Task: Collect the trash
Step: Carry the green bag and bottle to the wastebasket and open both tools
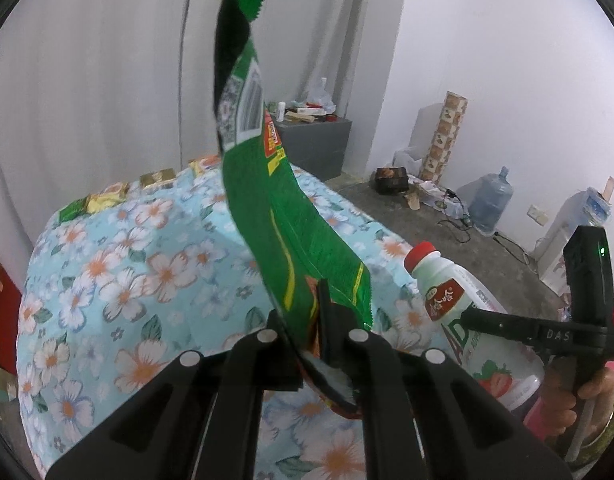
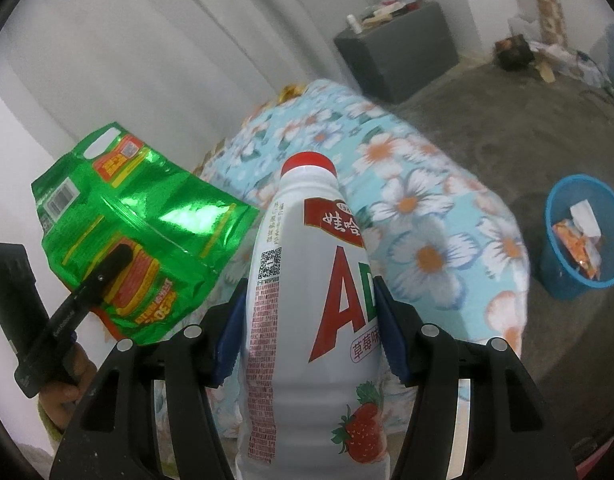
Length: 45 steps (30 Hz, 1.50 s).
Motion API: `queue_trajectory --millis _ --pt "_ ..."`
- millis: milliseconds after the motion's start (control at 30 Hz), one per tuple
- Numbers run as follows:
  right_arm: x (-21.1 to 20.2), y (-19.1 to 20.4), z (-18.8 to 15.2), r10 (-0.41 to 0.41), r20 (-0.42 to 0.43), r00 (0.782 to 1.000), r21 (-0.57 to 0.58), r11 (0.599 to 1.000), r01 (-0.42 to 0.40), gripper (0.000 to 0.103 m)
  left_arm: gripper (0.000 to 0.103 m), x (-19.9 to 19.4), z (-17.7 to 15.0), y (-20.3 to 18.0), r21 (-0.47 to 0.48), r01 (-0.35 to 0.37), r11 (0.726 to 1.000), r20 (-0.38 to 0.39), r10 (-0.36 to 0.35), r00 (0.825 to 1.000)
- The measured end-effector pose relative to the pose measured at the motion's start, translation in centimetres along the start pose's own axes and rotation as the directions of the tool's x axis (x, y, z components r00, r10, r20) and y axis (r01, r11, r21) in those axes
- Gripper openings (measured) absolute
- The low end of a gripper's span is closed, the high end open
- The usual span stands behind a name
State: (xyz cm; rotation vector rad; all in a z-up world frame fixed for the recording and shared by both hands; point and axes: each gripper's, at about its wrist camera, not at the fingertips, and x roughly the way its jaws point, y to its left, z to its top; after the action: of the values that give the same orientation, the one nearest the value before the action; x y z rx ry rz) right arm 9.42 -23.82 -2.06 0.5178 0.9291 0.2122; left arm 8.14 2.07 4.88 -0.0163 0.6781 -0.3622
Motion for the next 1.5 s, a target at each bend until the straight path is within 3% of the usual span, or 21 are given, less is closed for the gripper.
queue_trajectory --millis 333,500,600,667,767,800,900,1000,1067,1133,1200,1267,1300,1333,1367,1400,1433,1500 --pt "-5.1 -7.5 1.1 -0.061 0.137 0.989 0.170 0.985 0.037 0.056 0.005 4.1 4.8 -6.6 0.082 0.142 0.986 -0.024 -0.140 0.990" --pt "-8.9 -13.4 1.1 -0.162 0.213 0.964 0.305 0.948 0.092 0.056 0.005 8.6 6.6 -12.3 0.119 0.255 0.960 -0.110 -0.242 0.964" --pt "-11.5 -17.3 1.0 -0.254 0.253 0.934 0.397 0.907 0.140 0.056 0.005 12.3 7.4 -16.6 0.150 0.335 0.930 -0.199 -0.303 0.932" --pt "-12.9 -19.5 0.9 -0.325 0.268 0.907 0.450 0.875 0.180 0.056 0.005 15.4 7.7 -19.9 0.158 0.398 0.904 -0.280 -0.345 0.896" --pt "-14.3 -22.6 0.6 -0.397 0.272 0.876 0.519 0.828 0.214 0.056 0.005 21.0 7.3 -24.7 0.136 0.477 0.868 -0.423 -0.384 0.821" --pt "-14.6 -23.8 0.5 -0.416 0.269 0.869 0.546 0.809 0.218 0.056 0.005 23.1 6.9 -26.4 0.128 0.502 0.856 -0.476 -0.391 0.788" --pt "-14.2 -25.8 0.3 -0.436 0.257 0.862 0.587 0.779 0.219 0.056 0.005 28.9 5.7 -30.5 0.074 0.551 0.831 -0.597 -0.406 0.692" --pt "-12.8 -28.2 0.8 -0.436 0.233 0.869 0.616 0.758 0.215 0.056 0.005 34.0 3.9 -34.0 0.057 0.571 0.819 -0.672 -0.391 0.628" --pt "-11.8 -29.5 1.2 -0.427 0.223 0.877 0.624 0.753 0.208 0.056 0.005 36.9 2.5 -35.6 0.049 0.562 0.825 -0.702 -0.372 0.607" --pt "-10.7 -31.4 2.0 -0.420 0.209 0.883 0.638 0.743 0.202 0.056 0.006 39.6 1.4 -37.3 0.024 0.565 0.825 -0.736 -0.367 0.568" --pt "-9.4 -33.4 2.7 -0.406 0.192 0.893 0.652 0.733 0.193 0.057 0.016 42.6 -0.3 -38.6 0.018 0.552 0.834 -0.782 -0.333 0.528" --pt "-7.0 -36.3 3.3 -0.379 0.178 0.908 0.681 0.714 0.164 0.058 0.065 45.1 -1.8 -39.0 0.043 0.503 0.863 -0.819 -0.258 0.512" --pt "-6.0 -37.6 3.5 -0.374 0.170 0.912 0.693 0.703 0.159 0.060 0.073 46.3 -2.5 -38.9 0.073 0.459 0.885 -0.826 -0.204 0.525" --pt "-4.0 -39.6 3.4 -0.375 0.146 0.915 0.711 0.683 0.166 0.073 0.077 46.6 -2.8 -38.3 0.094 0.425 0.900 -0.823 -0.170 0.542" --pt "-3.0 -40.9 2.9 -0.377 0.131 0.917 0.723 0.669 0.171 0.073 0.077 47.1 -3.1 -37.8 0.111 0.385 0.916 -0.820 -0.135 0.557" --pt "-2.3 -41.9 2.4 -0.380 0.109 0.918 0.740 0.648 0.181 0.073 0.077 47.3 -3.2 -37.3 0.110 0.362 0.926 -0.821 -0.120 0.558" --pt "-1.4 -43.0 1.5 -0.393 0.063 0.917 0.775 0.599 0.203 0.073 0.077 47.4 -3.1 -36.6 0.083 0.336 0.938 -0.826 -0.124 0.550" --pt "-1.3 -43.4 -0.3 -0.392 0.047 0.919 0.814 0.548 0.192 0.072 0.078 47.1 -2.1 -35.2 0.006 0.308 0.951 -0.828 -0.168 0.535"
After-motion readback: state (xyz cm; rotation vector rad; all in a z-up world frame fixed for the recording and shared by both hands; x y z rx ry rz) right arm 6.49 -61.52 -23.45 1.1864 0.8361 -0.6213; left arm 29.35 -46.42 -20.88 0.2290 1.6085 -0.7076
